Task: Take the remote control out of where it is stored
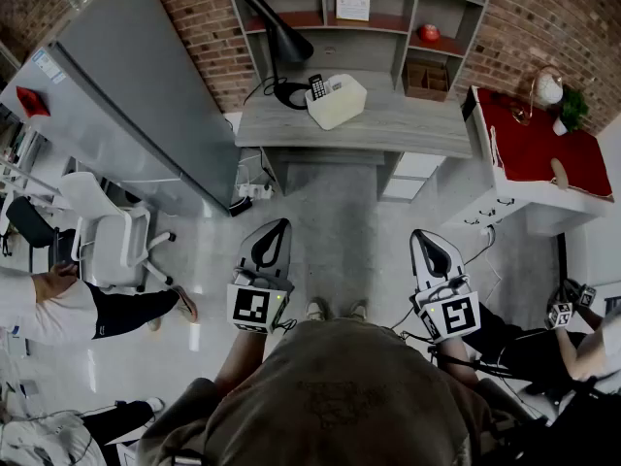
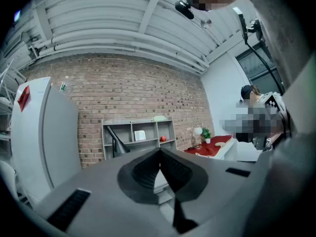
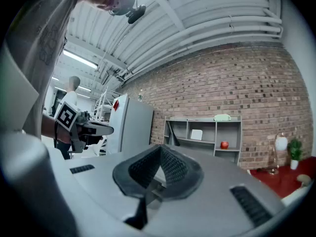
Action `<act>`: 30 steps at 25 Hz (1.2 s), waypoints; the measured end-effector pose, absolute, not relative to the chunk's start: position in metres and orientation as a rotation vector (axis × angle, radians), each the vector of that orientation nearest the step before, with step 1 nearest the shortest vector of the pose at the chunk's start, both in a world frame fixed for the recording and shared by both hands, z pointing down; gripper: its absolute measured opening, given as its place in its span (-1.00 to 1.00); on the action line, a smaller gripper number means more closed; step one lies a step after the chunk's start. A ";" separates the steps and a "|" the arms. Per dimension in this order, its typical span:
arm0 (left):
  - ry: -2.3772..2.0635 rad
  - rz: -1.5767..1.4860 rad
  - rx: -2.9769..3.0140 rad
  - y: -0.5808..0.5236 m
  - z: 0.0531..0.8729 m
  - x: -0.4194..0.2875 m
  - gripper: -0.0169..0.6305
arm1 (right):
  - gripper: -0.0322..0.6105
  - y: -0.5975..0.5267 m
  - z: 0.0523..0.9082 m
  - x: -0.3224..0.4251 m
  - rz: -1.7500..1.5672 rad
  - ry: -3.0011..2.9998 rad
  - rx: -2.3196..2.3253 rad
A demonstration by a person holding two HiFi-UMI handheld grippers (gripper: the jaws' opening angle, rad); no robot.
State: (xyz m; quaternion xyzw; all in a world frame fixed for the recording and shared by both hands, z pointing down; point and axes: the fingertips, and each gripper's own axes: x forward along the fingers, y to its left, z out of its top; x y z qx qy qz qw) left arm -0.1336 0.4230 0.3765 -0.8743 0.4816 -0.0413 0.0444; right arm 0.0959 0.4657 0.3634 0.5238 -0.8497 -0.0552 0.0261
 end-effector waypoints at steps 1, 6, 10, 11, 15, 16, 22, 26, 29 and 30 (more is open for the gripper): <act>1.470 -0.126 -2.672 0.423 0.377 -0.133 -0.91 | -0.86 0.464 0.364 0.096 -0.161 -2.627 1.620; 1.459 -0.146 -2.683 0.422 0.380 -0.127 -0.91 | -0.86 0.460 0.364 0.100 -0.136 -2.621 1.623; 1.444 -0.160 -2.694 0.418 0.382 -0.122 -0.91 | -0.86 0.456 0.364 0.103 -0.138 -2.637 1.640; 1.444 -0.164 -2.698 0.416 0.383 -0.121 -0.91 | -0.86 0.456 0.363 0.104 -0.147 -2.643 1.641; 1.462 -0.174 -2.714 0.406 0.385 -0.119 -0.91 | -0.86 0.452 0.357 0.108 -0.222 -2.642 1.656; 1.465 -0.176 -2.717 0.404 0.385 -0.118 -0.91 | -0.86 0.451 0.354 0.109 -0.249 -2.641 1.659; 1.455 -0.215 -2.728 0.395 0.386 -0.107 -0.91 | -0.86 0.444 0.354 0.127 -0.300 -2.596 1.689; 1.472 -0.261 -2.745 0.395 0.400 -0.103 -0.91 | -0.86 0.446 0.362 0.136 -0.250 -2.592 1.686; 1.466 -0.266 -2.744 0.393 0.400 -0.094 -0.91 | -0.86 0.445 0.365 0.142 -0.282 -2.558 1.661; 1.465 -0.272 -2.746 0.393 0.400 -0.091 -0.91 | -0.86 0.444 0.368 0.145 -0.282 -2.547 1.657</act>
